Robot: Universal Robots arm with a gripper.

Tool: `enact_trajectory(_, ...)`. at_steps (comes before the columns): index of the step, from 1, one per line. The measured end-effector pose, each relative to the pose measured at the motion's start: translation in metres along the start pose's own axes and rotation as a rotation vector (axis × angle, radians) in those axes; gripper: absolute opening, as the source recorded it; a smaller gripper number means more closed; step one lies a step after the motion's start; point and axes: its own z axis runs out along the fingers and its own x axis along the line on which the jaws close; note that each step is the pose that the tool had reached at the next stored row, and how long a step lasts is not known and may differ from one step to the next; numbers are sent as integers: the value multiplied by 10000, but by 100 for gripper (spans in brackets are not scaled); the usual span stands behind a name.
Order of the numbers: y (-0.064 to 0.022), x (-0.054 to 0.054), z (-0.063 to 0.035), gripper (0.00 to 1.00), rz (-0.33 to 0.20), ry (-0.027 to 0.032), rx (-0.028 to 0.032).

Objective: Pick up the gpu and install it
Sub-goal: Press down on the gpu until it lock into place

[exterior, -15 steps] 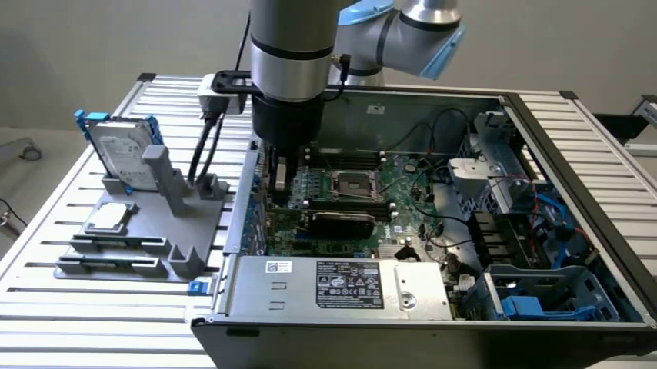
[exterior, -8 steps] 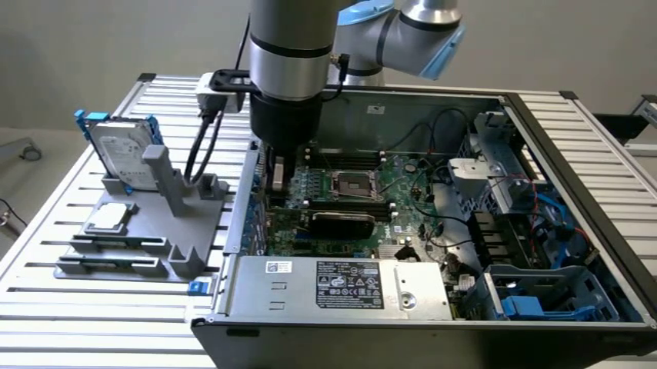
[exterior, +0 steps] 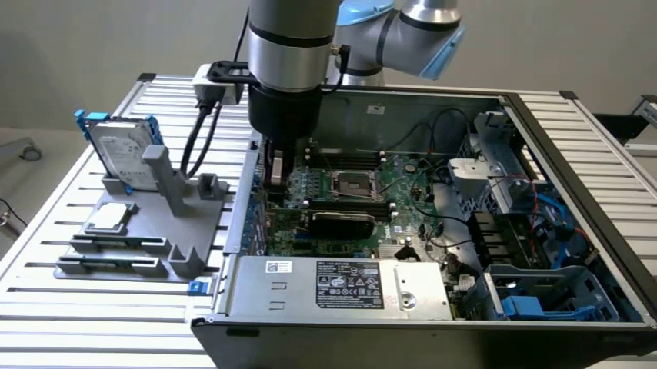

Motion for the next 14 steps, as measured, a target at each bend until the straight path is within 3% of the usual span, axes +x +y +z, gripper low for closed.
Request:
enact_trajectory(7, 21, 1, -4, 11, 31, 34, -79)
enact_trajectory(11, 24, 4, -14, 11, 47, 143, -118)
enact_trajectory(14, 32, 4, -16, 11, 80, 184, -132)
